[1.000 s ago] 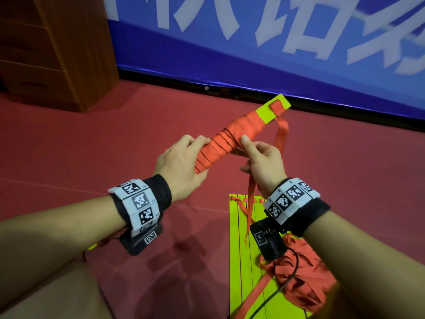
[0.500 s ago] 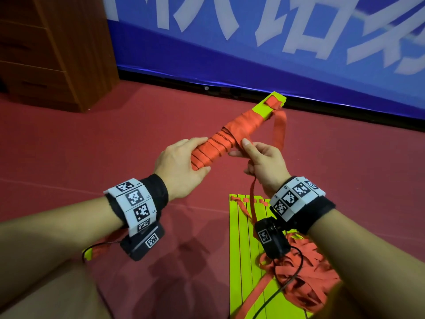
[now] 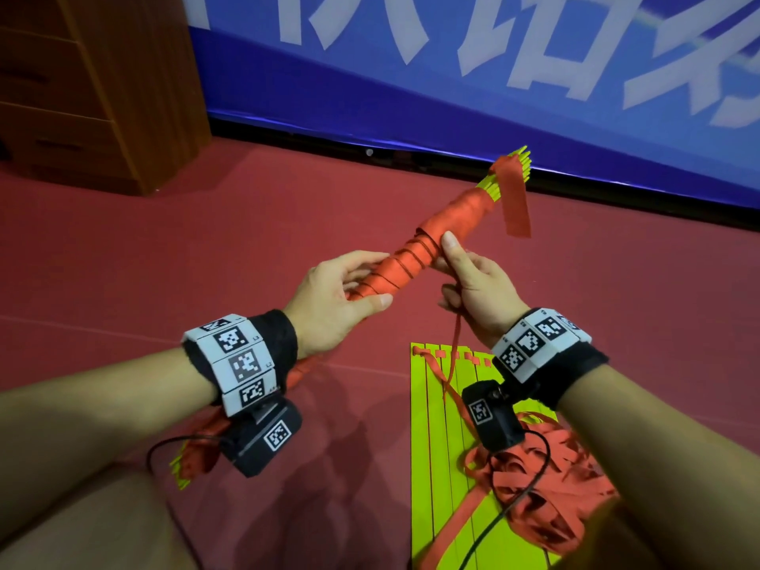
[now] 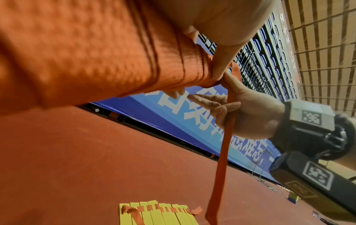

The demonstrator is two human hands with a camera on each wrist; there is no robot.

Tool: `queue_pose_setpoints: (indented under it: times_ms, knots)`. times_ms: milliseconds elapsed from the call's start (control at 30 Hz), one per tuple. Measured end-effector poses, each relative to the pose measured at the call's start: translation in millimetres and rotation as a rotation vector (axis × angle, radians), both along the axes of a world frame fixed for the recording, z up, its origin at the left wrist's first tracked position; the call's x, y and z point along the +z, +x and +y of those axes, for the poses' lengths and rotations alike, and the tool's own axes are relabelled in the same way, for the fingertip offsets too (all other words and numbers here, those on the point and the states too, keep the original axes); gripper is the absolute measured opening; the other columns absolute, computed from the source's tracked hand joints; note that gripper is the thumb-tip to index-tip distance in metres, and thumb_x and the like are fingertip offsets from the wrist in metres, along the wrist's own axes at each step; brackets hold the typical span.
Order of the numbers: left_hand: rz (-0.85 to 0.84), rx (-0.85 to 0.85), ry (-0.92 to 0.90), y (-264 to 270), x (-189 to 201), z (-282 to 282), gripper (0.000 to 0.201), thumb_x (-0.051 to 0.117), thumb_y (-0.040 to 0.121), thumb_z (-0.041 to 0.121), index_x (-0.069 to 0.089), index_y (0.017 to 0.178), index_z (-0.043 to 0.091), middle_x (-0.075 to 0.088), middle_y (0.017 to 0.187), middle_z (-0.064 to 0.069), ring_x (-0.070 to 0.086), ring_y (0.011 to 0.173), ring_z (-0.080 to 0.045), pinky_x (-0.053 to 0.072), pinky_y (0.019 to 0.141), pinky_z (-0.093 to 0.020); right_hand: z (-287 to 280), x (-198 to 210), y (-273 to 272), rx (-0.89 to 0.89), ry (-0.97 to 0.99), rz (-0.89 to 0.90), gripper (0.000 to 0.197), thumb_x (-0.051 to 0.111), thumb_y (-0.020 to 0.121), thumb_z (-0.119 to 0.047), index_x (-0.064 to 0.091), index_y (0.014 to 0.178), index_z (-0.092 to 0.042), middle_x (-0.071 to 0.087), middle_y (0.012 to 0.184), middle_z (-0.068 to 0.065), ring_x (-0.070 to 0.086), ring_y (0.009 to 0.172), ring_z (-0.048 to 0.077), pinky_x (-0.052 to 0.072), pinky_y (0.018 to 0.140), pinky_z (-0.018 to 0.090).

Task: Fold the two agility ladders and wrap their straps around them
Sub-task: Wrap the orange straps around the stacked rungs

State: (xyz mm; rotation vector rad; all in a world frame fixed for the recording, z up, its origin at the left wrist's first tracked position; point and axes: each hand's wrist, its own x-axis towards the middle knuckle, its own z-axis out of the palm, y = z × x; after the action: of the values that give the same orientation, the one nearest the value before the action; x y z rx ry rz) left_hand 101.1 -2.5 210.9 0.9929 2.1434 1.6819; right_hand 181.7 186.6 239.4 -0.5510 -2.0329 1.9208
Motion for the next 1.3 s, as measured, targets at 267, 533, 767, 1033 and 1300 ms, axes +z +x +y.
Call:
queue_pose_setpoints:
  times_ms: [267, 533, 767, 1033, 1300]
  knots:
    - [-0.102, -0.072, -0.062, 5.8, 3.2, 2.9, 0.036, 0.066, 0.096, 0.011, 0.057, 0.129, 0.022, 0.071, 0.108, -0.005, 0.072, 0.095, -0.026, 0.058, 0.081, -0.048, -5.0, 1.8, -3.1, -0.025, -0.118, 0.043, 0.030, 0.058, 0.101, -0.040, 0.059, 0.079, -0.019, 0.058, 0.055, -0.014, 0.025, 0.051, 0.009, 0.041, 0.053, 0.018]
    - [0.548, 0.127, -0.493, 1.3, 4.1, 3.0, 0.091, 0.081, 0.075, 0.054, 0.028, 0.148, 0.040, 0.055, 0.127, 0.008, 0.062, 0.109, -0.024, 0.054, 0.086, -0.042, -4.2, -9.2, -18.7, -0.294, -0.024, -0.006, 0.053, 0.076, 0.081, -0.060, 0.055, 0.060, -0.015, 0.073, 0.069, 0.008, 0.044, 0.034, 0.006, 0.036, 0.046, 0.023]
    - [0.782, 0.195, -0.553, 4.7, 6.9, 1.1, 0.070, 0.083, 0.076, 0.038, 0.042, 0.133, 0.035, 0.044, 0.120, 0.006, 0.060, 0.091, -0.021, 0.057, 0.067, -0.042, -6.9, -7.1, -17.8, -0.354, -0.020, -0.069, 0.060, 0.076, 0.076, -0.067, 0.062, 0.074, -0.009, 0.077, 0.079, 0.017, 0.044, 0.037, 0.011, 0.039, 0.053, 0.030]
    - [0.696, 0.271, -0.476, -3.9, 1.0, -1.6, 0.055, 0.079, 0.074, 0.039, 0.047, 0.118, 0.033, 0.052, 0.107, 0.007, 0.065, 0.076, -0.031, 0.056, 0.064, -0.043, -9.2, -6.2, -11.2, -0.192, 0.136, 0.010, 0.045, 0.060, 0.097, -0.054, 0.070, 0.095, -0.010, 0.079, 0.087, 0.000, 0.073, 0.075, 0.005, 0.055, 0.058, 0.026]
    - [0.594, 0.277, -0.333, -6.0, 1.3, -3.0, 0.053, 0.078, 0.072, 0.038, 0.057, 0.120, 0.031, 0.063, 0.105, 0.008, 0.066, 0.091, -0.024, 0.056, 0.077, -0.043, -3.1, -11.1, -9.3, -0.159, 0.187, 0.069, 0.034, 0.064, 0.099, -0.037, 0.067, 0.117, -0.008, 0.079, 0.091, -0.001, 0.069, 0.080, -0.005, 0.048, 0.052, 0.015]
